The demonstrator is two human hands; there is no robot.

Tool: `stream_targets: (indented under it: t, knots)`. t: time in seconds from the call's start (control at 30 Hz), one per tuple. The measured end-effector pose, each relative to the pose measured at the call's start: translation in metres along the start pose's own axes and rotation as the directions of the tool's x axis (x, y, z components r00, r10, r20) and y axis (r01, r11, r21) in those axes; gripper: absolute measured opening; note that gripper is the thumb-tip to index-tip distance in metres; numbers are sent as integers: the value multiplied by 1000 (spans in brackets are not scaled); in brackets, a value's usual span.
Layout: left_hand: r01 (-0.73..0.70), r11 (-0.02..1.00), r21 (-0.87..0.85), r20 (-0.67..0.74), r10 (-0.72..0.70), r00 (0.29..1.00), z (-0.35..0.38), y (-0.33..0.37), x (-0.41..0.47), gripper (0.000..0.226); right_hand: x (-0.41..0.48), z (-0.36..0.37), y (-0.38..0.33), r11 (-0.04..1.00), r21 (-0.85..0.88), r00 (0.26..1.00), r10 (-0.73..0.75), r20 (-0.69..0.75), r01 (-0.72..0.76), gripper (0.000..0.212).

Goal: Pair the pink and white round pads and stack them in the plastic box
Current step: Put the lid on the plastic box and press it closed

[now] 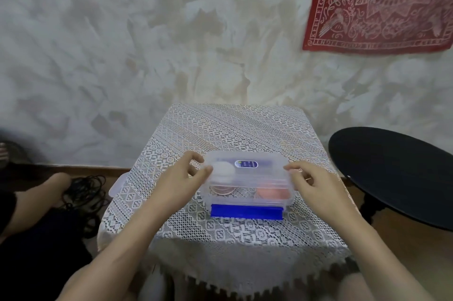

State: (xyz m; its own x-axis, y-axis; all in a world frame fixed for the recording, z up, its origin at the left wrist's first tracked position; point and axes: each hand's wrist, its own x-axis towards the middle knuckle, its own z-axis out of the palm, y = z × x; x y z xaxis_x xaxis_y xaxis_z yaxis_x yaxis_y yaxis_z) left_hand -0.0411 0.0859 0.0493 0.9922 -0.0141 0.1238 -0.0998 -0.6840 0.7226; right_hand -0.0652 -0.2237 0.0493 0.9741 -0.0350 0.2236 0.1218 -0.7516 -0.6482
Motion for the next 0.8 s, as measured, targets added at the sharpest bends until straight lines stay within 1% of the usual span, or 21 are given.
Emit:
stream_targets:
  t: [0.03,0.07,0.17,0.27,0.33,0.37,0.43,0.53,0.57,0.63,0.73,0.8]
  knots:
    - [4,999,37,13,-4,1000,1,-2,-1,25,-2,1,-2,1000,14,1000,2,4,-2,13]
    - [4,998,67,21,-5,1000,3,-3,-1,30,-3,2,-4,1000,18,1000,5,6,-5,12]
    - [-6,988,152,37,1,999,4,0,0,44,-3,3,-6,998,-54,1000,19,25,-18,18]
    - [-14,973,231,62,-1,998,4,2,2,54,0,0,-2,991,-126,992,62,110,-48,34]
    - [-21,961,277,88,-3,996,4,2,1,60,0,-1,0,984,-172,980,75,186,-42,48]
    - [-32,950,311,107,-1,994,5,1,1,63,1,-1,0,982,-183,975,80,209,-41,51]
    - [-29,921,388,124,-22,992,7,0,3,70,3,0,1,981,-187,975,84,206,-45,51]
    - [6,885,466,69,-43,997,11,2,11,89,11,3,-2,978,-206,989,67,130,-39,51]
    - [11,885,465,55,-42,998,13,4,15,89,15,5,-4,978,-205,992,66,107,-42,52]
    - [22,901,433,48,-47,998,17,8,21,83,22,13,-9,979,-199,993,68,97,-48,54]
    - [31,919,393,91,-72,993,25,7,26,76,25,25,-13,981,-186,990,73,119,-50,56]
    - [34,933,358,113,-80,990,31,4,24,75,22,32,-9,988,-138,989,90,116,-73,56]
